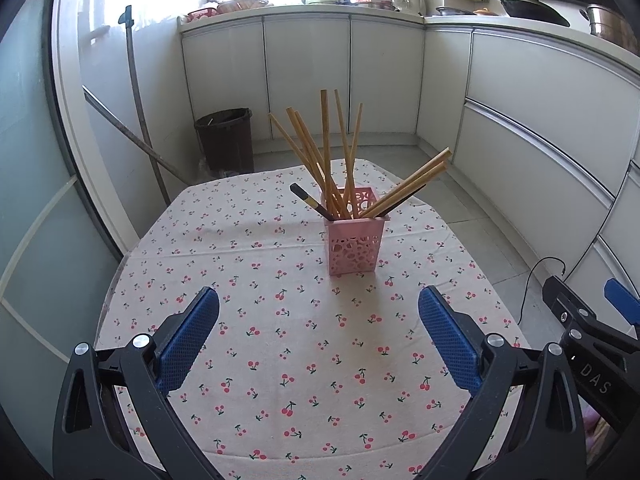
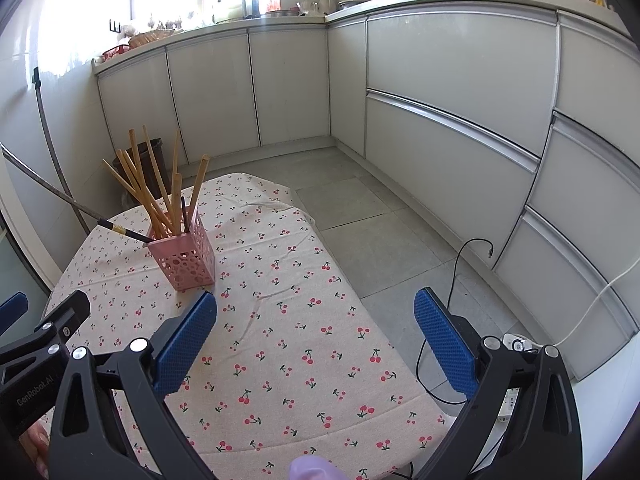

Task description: Organize utensils

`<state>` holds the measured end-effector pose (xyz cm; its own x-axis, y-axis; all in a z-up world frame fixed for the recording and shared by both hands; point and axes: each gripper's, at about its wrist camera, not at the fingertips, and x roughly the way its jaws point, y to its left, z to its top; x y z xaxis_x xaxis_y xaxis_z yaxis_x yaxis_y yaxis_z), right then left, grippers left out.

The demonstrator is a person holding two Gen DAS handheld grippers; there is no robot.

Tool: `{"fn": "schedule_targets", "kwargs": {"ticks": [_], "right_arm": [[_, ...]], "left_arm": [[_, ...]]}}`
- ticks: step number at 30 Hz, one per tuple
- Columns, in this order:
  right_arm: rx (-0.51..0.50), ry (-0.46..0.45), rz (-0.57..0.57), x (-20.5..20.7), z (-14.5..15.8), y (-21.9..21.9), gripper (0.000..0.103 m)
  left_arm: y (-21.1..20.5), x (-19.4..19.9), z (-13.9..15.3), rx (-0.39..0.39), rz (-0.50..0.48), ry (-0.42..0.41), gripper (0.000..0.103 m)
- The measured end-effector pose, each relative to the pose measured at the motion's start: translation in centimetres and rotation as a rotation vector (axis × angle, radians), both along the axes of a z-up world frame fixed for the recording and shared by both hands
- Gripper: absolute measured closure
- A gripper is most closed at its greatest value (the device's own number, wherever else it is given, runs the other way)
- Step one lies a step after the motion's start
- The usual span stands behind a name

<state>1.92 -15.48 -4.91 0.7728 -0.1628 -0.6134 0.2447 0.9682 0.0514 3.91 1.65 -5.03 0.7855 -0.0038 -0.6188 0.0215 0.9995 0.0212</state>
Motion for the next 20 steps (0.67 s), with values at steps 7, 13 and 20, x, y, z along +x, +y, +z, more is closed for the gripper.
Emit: {"fn": "schedule_targets", "kwargs": {"ticks": [7, 13, 20], "right_arm": [[0.001, 0.004, 0.002, 0.24, 0.16, -0.17, 0.007], [-0.002, 0.005, 0.005, 0.26, 0.16, -0.19, 0.007], [-0.004, 0.003, 0.007, 0.24, 0.24, -0.21, 0.007]], "left_arm": [[-0.88, -0.53, 0.05, 0.029, -0.044, -0.035, 0.020], [-0.24, -0.19, 0.20, -0.001, -0.018, -0.025, 0.007], [-0.18, -0.09, 0.26, 0.000, -0.002, -0.012, 0.007]]}}
